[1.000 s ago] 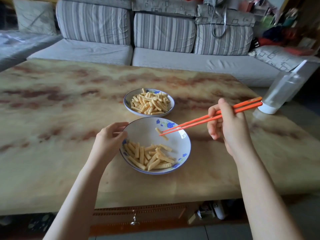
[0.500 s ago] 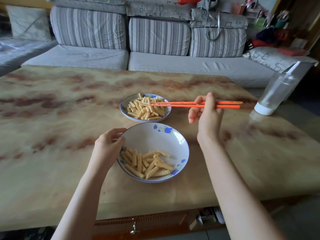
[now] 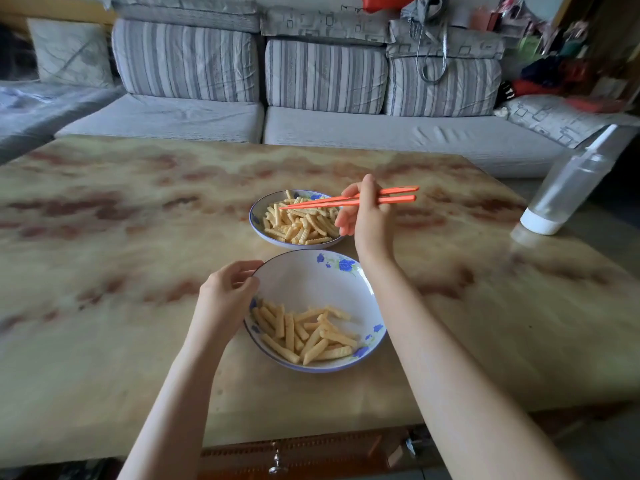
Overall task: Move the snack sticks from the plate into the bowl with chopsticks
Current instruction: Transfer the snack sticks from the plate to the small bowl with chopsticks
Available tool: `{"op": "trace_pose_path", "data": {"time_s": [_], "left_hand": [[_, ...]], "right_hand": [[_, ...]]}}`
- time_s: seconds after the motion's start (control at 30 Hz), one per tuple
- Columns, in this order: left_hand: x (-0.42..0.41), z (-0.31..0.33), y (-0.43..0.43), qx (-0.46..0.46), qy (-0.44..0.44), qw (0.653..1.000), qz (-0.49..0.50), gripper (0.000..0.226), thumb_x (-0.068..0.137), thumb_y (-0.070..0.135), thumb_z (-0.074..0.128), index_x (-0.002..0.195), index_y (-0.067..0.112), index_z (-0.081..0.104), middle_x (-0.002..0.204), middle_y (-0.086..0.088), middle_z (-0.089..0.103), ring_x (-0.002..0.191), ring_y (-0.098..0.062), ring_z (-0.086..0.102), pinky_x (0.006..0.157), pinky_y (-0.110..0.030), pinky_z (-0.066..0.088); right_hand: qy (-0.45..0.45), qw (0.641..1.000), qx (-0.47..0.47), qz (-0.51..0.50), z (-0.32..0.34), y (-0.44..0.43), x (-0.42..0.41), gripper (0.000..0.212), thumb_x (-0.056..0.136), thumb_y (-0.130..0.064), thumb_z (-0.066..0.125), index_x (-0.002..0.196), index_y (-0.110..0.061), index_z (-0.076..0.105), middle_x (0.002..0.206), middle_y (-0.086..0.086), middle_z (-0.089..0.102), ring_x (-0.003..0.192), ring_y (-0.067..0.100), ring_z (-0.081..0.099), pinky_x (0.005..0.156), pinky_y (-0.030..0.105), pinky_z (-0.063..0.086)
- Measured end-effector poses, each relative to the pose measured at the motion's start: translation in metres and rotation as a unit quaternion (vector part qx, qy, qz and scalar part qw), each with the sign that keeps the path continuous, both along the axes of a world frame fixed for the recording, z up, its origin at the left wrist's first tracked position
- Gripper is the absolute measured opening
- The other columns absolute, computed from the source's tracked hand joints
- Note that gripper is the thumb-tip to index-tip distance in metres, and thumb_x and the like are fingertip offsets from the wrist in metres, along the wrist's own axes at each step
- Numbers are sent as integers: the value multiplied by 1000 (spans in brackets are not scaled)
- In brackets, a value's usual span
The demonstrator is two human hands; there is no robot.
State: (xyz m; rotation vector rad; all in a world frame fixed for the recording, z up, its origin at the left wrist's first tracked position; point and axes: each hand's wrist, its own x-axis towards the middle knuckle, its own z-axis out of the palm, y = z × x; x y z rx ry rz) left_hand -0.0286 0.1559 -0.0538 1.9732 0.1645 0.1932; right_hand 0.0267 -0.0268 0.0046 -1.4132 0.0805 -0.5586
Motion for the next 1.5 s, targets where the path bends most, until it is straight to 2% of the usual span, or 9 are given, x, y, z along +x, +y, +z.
{"op": "trace_pose_path", "data": {"time_s": [0.2,0.37,0.63,0.77,0.87,1.03,1.13,1.37,1.5], "left_hand": [[0,0,0,-6,-1,1000,-2,32,87,6,55,110,22,71,96,-1,71,72,3,56,52,-3,38],[-1,0,-1,-7,-1,1000,-4,33,87,6,55,112,21,70,97,-2,70,71,2,56,48,-1,37],[-3,0,-1,-12,-1,1000,-5,32,89,8,56,115,21,69,101,-2,70,76,1,57,58,-6,37],[-3,-1,-1,-12,-2,1000,-5,32,89,10,56,115,23,69,102,-2,70,77,3,57,59,-8,37],[-3,-1,0,-14,-1,1000,-4,32,89,10,56,115,24,69,103,-2,70,80,-4,59,59,-8,38],[-2,-1,0,-12,-5,1000,-7,33,88,8,55,115,22,69,102,-3,70,79,-4,59,54,0,37],[-2,-1,0,-12,-5,1000,-7,33,88,8,55,115,22,69,103,-3,70,81,-7,60,52,3,36],[-2,-1,1,-6,-7,1000,-9,33,89,8,55,115,23,69,101,-4,70,77,-1,57,51,2,35],[-2,-1,1,-3,-8,1000,-9,33,89,8,55,115,23,69,103,-2,70,77,0,57,53,1,36]], "right_hand": [[0,1000,10,7,8,-23,-29,46,104,-26,33,66,-10,53,37,3,50,29,17,39,35,20,28],[21,998,-30,55,15,-52,-55,45,103,-24,34,65,-9,53,36,5,46,30,19,35,36,20,26],[91,979,-140,118,33,-91,-84,41,102,-28,35,72,-7,54,36,8,43,30,18,31,33,18,23],[106,975,-151,125,35,-99,-89,41,102,-29,36,72,-7,54,36,7,41,31,18,30,33,18,21],[122,972,-148,134,36,-101,-93,41,102,-28,35,72,-6,53,35,7,40,30,16,31,32,16,23],[143,963,-182,138,34,-103,-95,42,102,-29,36,70,-7,54,36,8,41,31,17,32,32,18,24],[134,967,-175,127,32,-100,-92,42,102,-29,36,70,-7,52,36,8,42,31,17,33,32,17,24],[99,984,-131,75,33,-96,-87,43,102,-28,35,67,-9,51,36,7,42,29,18,32,34,17,25],[28,999,-19,10,34,-88,-80,42,102,-24,36,63,-13,50,41,-1,47,30,16,36,36,20,24]]}}
